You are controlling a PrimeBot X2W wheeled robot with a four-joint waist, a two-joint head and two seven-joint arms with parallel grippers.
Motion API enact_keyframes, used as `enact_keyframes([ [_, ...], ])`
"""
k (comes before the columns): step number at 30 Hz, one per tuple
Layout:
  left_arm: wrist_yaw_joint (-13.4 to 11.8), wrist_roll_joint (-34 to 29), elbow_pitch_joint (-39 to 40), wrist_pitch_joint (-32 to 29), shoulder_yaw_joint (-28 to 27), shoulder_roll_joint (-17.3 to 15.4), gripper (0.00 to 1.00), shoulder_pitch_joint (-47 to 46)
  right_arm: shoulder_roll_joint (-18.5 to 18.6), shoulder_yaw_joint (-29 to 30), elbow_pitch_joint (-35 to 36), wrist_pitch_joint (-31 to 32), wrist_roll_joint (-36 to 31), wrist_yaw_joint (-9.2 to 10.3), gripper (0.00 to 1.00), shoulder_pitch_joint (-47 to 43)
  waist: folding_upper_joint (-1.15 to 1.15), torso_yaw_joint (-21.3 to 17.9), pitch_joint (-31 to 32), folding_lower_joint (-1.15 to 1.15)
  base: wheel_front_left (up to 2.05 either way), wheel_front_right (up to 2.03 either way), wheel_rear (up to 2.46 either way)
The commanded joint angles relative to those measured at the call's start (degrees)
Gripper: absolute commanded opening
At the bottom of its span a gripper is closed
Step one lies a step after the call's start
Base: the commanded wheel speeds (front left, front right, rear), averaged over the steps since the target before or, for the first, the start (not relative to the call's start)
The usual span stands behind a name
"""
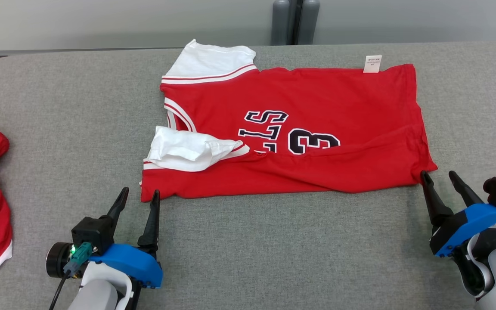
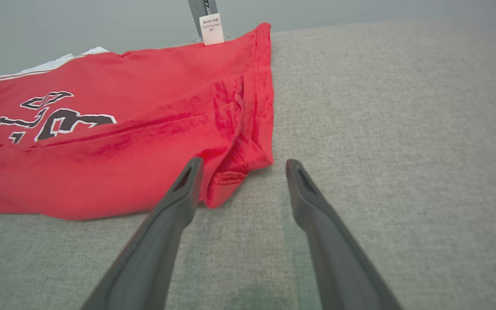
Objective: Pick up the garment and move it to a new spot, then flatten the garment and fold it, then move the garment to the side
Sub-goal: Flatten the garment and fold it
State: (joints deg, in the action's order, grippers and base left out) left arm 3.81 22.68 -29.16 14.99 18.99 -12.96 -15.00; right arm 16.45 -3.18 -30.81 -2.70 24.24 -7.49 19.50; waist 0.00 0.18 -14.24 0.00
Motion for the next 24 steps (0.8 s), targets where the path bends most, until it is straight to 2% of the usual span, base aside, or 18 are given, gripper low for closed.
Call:
enact_keyframes([
  [1,-0.16,-0.09,-0.07,0.25,-0.29,-0.12,1.0,0.41,-0.29,0.04,-0.24,0.12,-0.28,-0.01,1.0,0.0,0.0,0.08,-0.14,0.0,0.0,0.0,0.0],
  [17,2.31,1.09,-9.58,-0.6,2.44,2.11,1.0,-7.29,-1.25,-1.22,-9.4,-0.26,-3.98,-0.01,1.0,7.52,0.0,0.99,-3.11,0.0,0.0,0.0,0.0],
  [18,2.49,1.26,-10.46,-0.6,2.71,2.24,0.91,-7.97,-1.35,-1.46,-9.91,-0.41,-3.89,-0.01,0.6,7.84,0.0,1.01,-3.24,0.0,0.0,0.0,0.0],
  [19,2.6,1.19,-11.46,-0.7,3.06,2.2,0.62,-8.59,-1.56,-1.78,-10.19,-0.72,-3.65,-0.01,0.17,8.21,0.0,0.96,-3.32,0.0,0.0,0.0,0.0],
  [20,2.76,1.33,-12.41,-0.68,3.22,2.37,0.24,-9.05,-1.6,-2.03,-10.35,-1.19,-3.47,-0.01,0.0,8.47,0.0,0.9,-3.34,0.0,0.0,0.0,0.0],
  [21,2.86,1.64,-12.98,-0.55,3.23,2.61,0.0,-9.38,-1.55,-2.23,-10.48,-1.86,-3.3,-0.01,0.0,8.64,0.0,0.82,-3.27,0.0,0.0,0.0,0.0],
  [24,3.11,2.1,-14.18,-0.21,3.07,2.65,0.0,-9.96,-1.28,-2.68,-10.85,-3.77,-2.56,-0.01,0.0,8.74,0.0,0.66,-2.61,0.0,0.0,0.0,0.0],
])
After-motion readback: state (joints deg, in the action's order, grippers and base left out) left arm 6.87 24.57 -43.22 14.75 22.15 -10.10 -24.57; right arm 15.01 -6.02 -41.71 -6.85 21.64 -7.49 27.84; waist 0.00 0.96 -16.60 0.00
